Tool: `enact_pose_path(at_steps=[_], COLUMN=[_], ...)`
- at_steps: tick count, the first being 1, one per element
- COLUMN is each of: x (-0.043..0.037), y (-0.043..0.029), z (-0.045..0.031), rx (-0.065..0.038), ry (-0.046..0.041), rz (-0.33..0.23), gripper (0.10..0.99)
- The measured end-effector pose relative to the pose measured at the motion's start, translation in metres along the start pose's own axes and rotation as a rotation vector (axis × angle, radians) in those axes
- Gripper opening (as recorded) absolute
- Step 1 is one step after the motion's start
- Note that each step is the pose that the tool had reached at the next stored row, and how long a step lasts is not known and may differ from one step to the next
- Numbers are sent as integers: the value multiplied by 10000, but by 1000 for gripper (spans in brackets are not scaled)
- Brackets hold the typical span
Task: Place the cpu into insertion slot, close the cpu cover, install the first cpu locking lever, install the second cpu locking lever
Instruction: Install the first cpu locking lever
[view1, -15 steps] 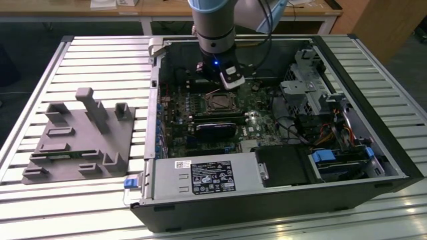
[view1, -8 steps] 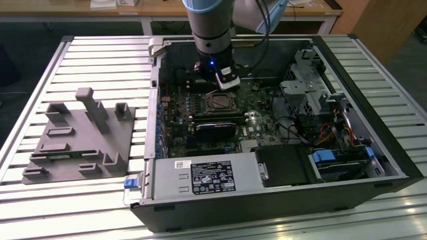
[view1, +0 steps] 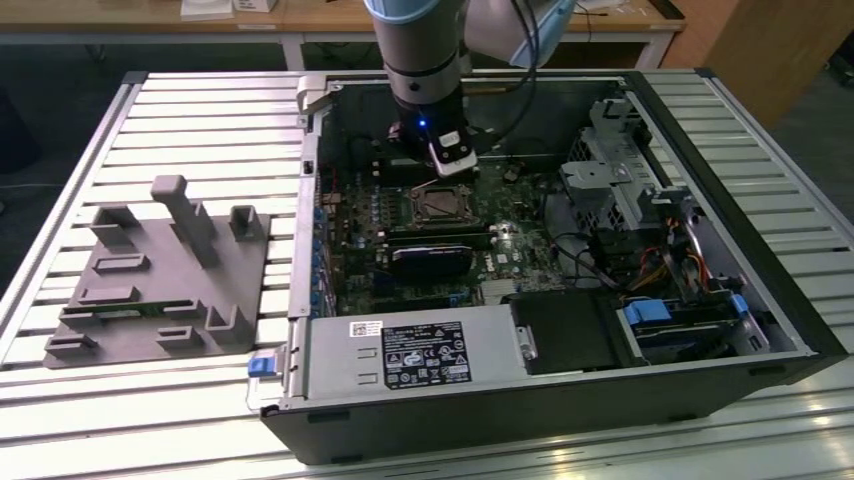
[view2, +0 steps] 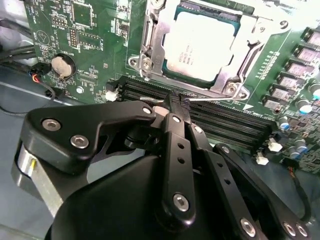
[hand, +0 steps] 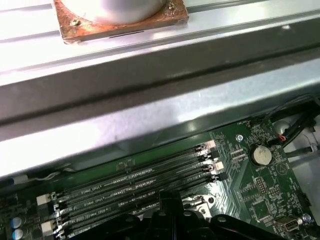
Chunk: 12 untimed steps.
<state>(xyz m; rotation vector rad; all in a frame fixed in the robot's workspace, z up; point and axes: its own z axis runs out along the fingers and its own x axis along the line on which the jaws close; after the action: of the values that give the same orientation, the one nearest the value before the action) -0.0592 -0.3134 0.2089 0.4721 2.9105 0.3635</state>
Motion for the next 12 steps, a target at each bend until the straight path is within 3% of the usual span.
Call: enact_pose_path(at_steps=[7, 12], x=[11, 19], y=[-4, 4], z=[55, 83], rx=[99, 228], ry=[-200, -359], rz=[265, 443], gripper=[106, 106])
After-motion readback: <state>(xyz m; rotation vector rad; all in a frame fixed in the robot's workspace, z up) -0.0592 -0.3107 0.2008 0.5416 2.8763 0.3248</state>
